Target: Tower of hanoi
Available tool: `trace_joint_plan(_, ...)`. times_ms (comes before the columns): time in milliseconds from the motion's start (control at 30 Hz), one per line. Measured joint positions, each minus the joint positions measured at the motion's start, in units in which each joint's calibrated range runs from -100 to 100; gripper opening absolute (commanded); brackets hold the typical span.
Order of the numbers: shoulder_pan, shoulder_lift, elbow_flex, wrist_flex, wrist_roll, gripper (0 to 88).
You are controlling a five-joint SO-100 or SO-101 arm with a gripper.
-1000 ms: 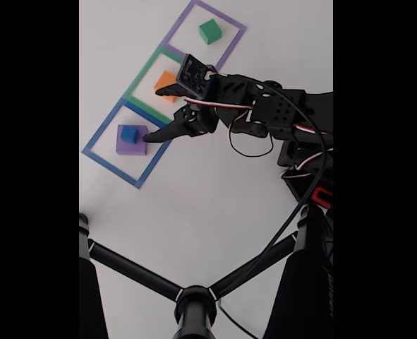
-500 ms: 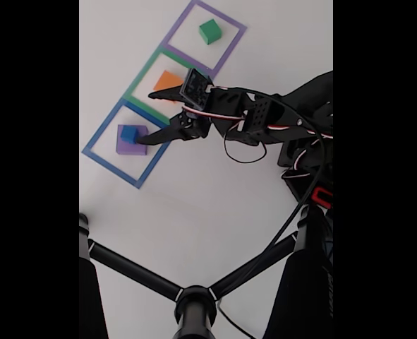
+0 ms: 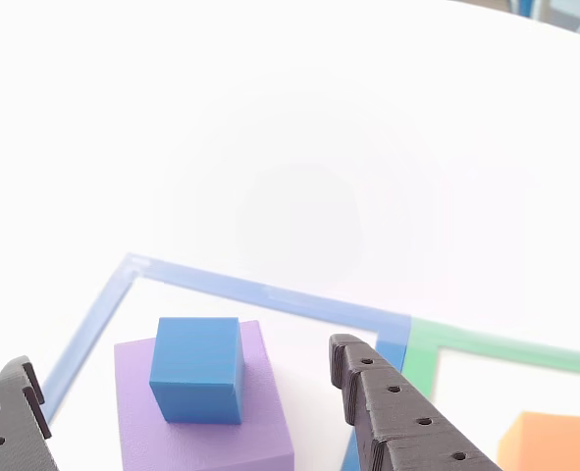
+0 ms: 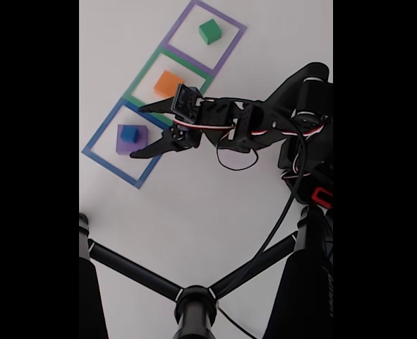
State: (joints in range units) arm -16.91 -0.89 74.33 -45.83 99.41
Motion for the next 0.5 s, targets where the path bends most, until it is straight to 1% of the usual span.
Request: trace_joint_plan(500, -0.3, 7.8, -4.2, -3.5, 0.0, 32.3)
